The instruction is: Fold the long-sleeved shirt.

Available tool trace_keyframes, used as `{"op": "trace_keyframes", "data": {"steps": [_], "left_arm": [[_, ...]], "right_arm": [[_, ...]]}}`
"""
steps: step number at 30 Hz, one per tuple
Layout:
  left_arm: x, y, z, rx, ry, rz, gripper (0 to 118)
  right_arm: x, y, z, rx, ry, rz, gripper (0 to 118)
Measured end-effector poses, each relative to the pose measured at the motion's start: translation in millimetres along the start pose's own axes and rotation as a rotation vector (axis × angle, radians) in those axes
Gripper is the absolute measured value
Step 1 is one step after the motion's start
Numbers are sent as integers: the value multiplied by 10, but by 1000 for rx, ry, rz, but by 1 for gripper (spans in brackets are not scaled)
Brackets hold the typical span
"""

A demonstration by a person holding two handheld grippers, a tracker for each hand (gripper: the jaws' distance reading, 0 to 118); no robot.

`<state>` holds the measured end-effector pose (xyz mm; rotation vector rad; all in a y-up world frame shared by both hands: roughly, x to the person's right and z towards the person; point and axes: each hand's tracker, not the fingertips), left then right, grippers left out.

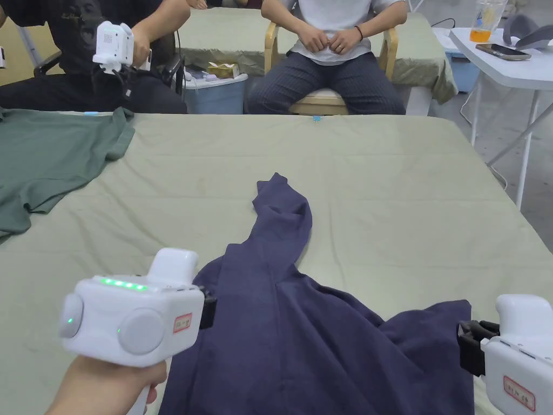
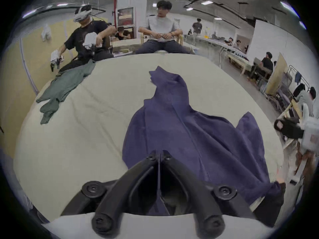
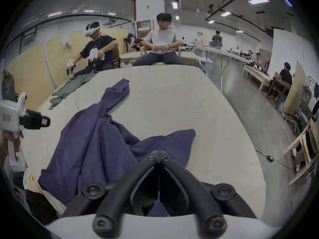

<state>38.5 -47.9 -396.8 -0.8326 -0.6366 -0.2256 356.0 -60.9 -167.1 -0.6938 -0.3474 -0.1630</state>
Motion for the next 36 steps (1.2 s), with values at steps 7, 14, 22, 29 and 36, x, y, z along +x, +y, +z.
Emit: {"op": "trace_keyframes", "data": {"steps": [7, 14, 22, 29, 36], "left_arm": [[-70, 1430, -1277, -19, 1, 123, 118], [-231, 2587, -2748, 13, 126, 162, 118], [-8, 2699, -3857, -199, 132, 26, 16], [86, 2449, -2965, 118, 142, -120, 10], [242, 2014, -819, 424, 190, -159, 10]], "right_arm": [[153, 340, -582, -28, 25, -59, 10], [222, 568, -1164, -64, 23, -53, 10], [112, 422, -1653, -127, 33, -84, 10], [118, 230, -1522, -144, 30, -123, 10], [98, 322, -769, -29, 41, -145, 10]]}}
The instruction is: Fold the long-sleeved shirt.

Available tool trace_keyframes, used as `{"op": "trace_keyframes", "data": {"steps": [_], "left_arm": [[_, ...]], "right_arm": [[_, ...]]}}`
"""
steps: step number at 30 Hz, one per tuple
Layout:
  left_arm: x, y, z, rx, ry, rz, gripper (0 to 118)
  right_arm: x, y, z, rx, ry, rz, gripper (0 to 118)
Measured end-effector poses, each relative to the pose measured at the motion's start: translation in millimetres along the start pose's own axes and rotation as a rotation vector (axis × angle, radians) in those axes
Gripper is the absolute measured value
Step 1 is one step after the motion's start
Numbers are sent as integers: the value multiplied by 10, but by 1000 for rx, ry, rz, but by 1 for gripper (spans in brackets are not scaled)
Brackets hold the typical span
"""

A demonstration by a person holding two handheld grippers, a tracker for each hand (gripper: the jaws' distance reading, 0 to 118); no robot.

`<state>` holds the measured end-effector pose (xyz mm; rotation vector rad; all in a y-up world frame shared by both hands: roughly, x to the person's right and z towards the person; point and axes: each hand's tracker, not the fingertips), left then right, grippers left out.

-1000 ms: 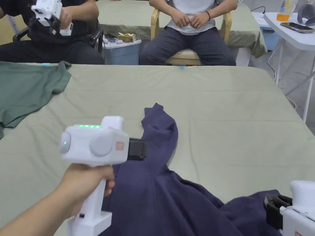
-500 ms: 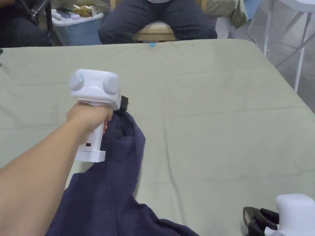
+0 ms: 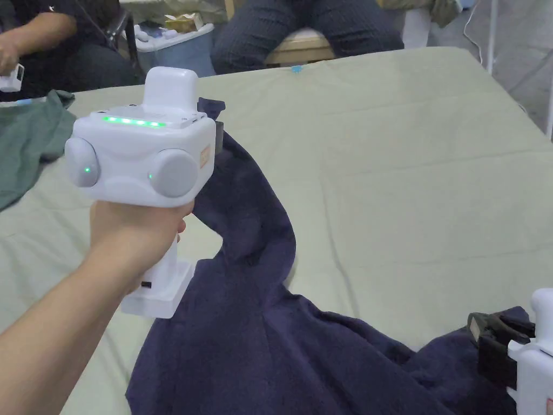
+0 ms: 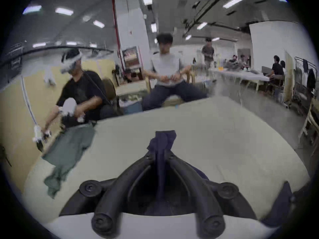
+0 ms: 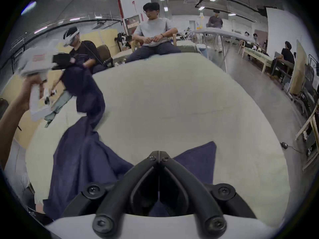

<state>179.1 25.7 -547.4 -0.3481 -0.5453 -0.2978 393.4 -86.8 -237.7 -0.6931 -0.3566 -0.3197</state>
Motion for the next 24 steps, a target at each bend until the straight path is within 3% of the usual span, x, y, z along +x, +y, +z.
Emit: {"op": "trace_keyframes", "data": {"steps": [3, 9, 12, 16, 17, 19, 20, 21, 22, 24], "left_arm": [[40, -158, 899, 33, 2, -48, 10], [268, -1102, 2184, -42, -72, -82, 10], [489, -1689, 2506, -140, -74, -175, 10], [653, -2397, 2567, -343, -108, -147, 11], [695, -2551, 2522, -401, -107, -146, 16], [733, -2778, 2443, -446, -105, -164, 38], [738, -2793, 2463, -491, -104, -148, 38], [725, -2795, 2441, -534, -101, -119, 89], [674, -2766, 2436, -562, -130, -65, 117], [524, -2546, 2503, -547, -233, 41, 118]], "right_arm": [[-65, -57, 344, 36, 20, 12, 10], [-115, -376, 875, 63, 28, 33, 10], [-99, -541, 1006, 51, 32, 16, 10], [-95, -684, 1081, 18, 32, -7, 10], [-110, -712, 1081, 7, 16, 7, 10], [-136, -759, 1075, -14, -4, 29, 10], [-144, -775, 1077, -23, -4, 29, 10], [-151, -793, 1087, -30, -3, 28, 10], [-152, -807, 1103, -33, 5, 30, 10], [-162, -813, 1108, -37, 5, 45, 10]]}}
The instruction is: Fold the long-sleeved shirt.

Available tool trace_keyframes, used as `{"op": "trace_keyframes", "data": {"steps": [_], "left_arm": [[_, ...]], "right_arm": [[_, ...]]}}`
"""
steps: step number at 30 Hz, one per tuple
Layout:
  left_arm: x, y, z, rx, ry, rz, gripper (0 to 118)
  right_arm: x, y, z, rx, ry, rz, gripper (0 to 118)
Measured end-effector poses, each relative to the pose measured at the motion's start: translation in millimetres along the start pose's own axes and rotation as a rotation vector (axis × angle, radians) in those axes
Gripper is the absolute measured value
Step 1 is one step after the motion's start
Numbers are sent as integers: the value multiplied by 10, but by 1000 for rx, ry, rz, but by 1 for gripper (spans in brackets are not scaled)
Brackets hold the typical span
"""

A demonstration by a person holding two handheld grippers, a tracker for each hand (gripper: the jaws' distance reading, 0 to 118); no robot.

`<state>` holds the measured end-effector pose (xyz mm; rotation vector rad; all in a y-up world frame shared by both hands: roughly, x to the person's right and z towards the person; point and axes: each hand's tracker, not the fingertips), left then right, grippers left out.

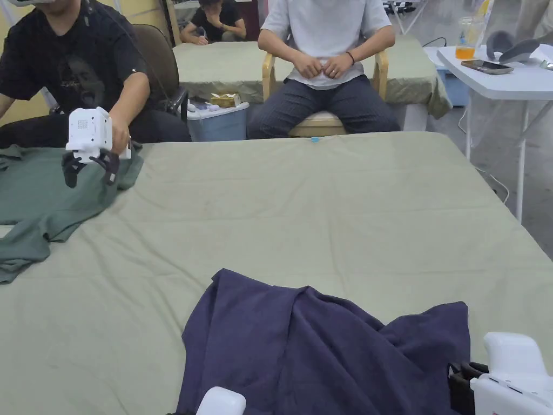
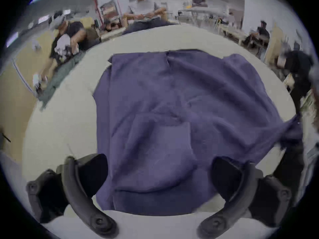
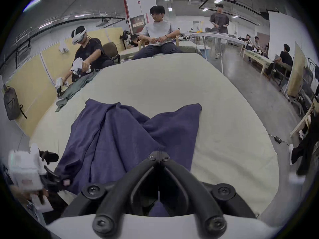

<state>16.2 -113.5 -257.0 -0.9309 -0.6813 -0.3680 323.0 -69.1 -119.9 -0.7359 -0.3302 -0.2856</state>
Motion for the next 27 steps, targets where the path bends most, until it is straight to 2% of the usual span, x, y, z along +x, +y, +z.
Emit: {"op": "trace_keyframes", "data": {"steps": [1, 4, 8, 14, 16, 18, 19, 22, 23, 25, 26, 27], "left_arm": [[-52, 154, 103, 0, -44, 7, 118], [-325, 555, 312, 104, -27, -4, 118], [-784, 1265, 55, 194, 239, -49, 118], [-1382, 1972, -789, 65, 147, 142, 118], [-1502, 2041, -1046, 48, 44, 214, 118], [-1540, 2029, -1330, 19, 0, 265, 118], [-1548, 2002, -1443, 28, 13, 258, 118], [-1551, 1922, -1725, 77, 180, 201, 118], [-1561, 1877, -1785, 71, 137, 200, 117], [-1516, 1837, -1794, 74, 76, 191, 98], [-1461, 1807, -1723, 113, 42, 179, 98], [-1379, 1780, -1639, 170, 0, 140, 54]], "right_arm": [[1, 8, -6, -1, -5, 15, 10], [15, 65, -83, -9, -12, 19, 10], [2, 130, -274, -33, -7, 6, 10], [39, 181, -453, -78, -31, 51, 10], [99, 221, -527, -84, -46, 42, 10], [147, 261, -603, -96, -58, 16, 10], [171, 272, -629, -101, -57, 6, 10], [197, 286, -712, -124, -65, -4, 10], [198, 284, -744, -133, -73, 8, 10], [192, 290, -792, -135, -79, 31, 10], [190, 290, -810, -129, -80, 41, 10], [196, 283, -831, -116, -75, 50, 10]]}}
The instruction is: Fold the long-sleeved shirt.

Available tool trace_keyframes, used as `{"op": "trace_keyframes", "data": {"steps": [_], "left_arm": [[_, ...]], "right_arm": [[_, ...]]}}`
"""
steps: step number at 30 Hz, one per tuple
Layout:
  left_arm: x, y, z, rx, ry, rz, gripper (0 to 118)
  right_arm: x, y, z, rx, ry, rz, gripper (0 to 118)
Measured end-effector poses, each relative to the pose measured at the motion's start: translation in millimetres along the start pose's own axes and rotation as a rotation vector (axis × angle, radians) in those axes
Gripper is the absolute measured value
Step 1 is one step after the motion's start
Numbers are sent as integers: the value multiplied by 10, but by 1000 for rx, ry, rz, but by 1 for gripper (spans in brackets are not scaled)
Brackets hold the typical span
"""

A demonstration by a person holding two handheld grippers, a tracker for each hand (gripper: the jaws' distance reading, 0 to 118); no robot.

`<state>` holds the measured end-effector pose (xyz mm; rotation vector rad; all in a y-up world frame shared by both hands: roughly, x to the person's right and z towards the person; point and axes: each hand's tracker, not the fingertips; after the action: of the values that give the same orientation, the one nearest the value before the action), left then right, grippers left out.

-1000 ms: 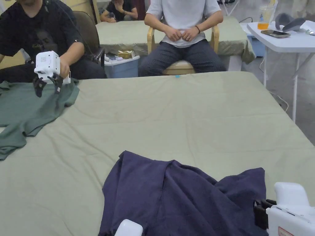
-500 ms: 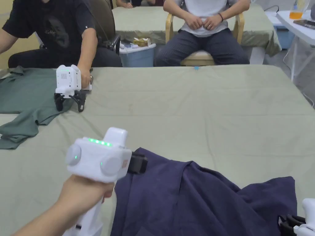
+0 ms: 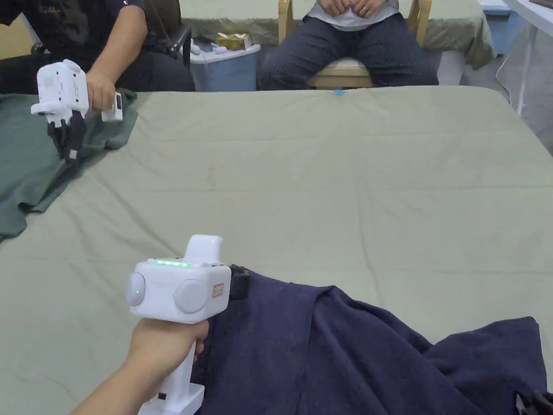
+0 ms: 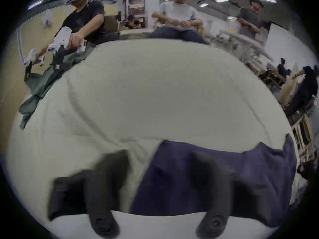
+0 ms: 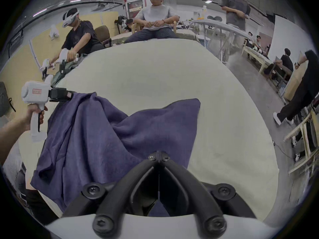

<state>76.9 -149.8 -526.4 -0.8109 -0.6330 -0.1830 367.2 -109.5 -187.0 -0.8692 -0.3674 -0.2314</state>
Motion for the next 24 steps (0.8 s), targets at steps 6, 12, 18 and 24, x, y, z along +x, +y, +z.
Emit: {"op": "trace_keyframes", "data": {"steps": [6, 12, 18, 24], "left_arm": [[268, 123, 41, -20, 89, -46, 8], [191, 249, 336, 19, 80, -38, 8], [220, 222, 435, 2, 92, -41, 8], [169, 187, 497, -18, 107, -34, 8]], "right_arm": [[271, 200, -229, 83, -81, -49, 38], [843, 730, -495, 50, -64, -171, 118], [1021, 891, -1027, -141, 79, -368, 118], [630, 708, -1004, -82, -115, -59, 15]]}}
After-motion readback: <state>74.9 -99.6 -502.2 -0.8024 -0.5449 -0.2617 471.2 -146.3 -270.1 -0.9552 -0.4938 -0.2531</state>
